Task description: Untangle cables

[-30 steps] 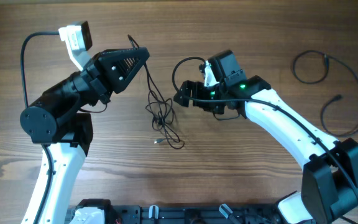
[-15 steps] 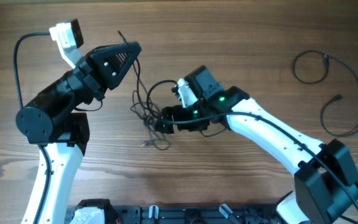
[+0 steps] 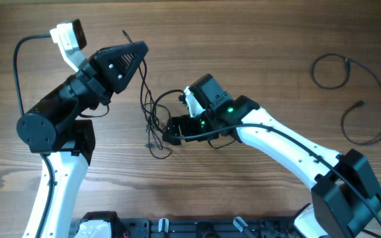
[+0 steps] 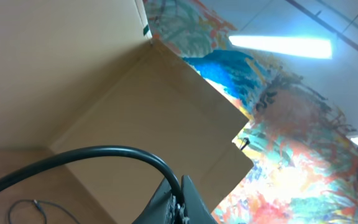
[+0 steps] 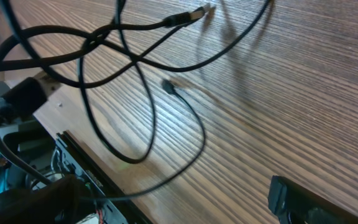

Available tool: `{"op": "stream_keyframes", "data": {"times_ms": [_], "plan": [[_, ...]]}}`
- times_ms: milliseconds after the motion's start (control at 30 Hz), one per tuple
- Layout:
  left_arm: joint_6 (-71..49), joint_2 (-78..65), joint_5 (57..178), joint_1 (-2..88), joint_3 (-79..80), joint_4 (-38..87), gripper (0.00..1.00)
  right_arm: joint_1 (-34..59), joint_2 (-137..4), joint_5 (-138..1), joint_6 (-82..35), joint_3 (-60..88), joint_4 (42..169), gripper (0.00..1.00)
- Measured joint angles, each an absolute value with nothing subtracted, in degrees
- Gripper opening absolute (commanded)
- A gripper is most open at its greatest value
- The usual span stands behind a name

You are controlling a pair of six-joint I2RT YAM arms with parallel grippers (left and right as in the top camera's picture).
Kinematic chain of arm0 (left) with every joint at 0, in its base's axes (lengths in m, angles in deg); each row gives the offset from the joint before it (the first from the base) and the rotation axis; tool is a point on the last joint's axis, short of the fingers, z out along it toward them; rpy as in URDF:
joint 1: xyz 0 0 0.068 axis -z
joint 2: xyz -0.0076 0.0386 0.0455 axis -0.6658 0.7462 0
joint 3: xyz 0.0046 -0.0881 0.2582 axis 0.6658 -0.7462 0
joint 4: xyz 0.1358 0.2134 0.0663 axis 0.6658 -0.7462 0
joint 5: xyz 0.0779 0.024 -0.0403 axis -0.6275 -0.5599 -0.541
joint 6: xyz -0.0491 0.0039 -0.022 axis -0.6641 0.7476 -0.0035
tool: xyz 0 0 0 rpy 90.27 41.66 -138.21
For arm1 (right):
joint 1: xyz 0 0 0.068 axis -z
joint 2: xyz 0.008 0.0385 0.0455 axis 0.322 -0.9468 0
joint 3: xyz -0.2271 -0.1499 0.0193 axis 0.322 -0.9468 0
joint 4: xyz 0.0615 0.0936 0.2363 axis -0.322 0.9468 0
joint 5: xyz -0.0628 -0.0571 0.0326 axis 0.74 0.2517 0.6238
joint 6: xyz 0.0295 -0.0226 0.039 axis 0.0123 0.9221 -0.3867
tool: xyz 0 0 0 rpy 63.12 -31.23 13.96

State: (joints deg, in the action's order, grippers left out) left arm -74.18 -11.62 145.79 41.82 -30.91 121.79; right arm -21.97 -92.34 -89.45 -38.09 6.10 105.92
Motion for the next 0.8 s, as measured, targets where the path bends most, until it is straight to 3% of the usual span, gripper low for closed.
{"op": "stream_keyframes", "data": {"times_ms": [133,333,800], "plan": [[-74.2,-11.6,144.7,41.8,-30.9,121.8,0.04,-22.6,-92.4,-89.2,-38.5,6.1,105.0,0.99],[-74.2,-11.6,142.2,41.8,-30.9,121.8,0.04,-22.7,-92.5,-88.5,-40.1,6.1,101.5,0.86],[-74.4,-11.6,136.1,41.8,-30.9,119.0,0.04,-23.5,-98.3,-92.5,-41.3,6.1,94.3,0.86]]}}
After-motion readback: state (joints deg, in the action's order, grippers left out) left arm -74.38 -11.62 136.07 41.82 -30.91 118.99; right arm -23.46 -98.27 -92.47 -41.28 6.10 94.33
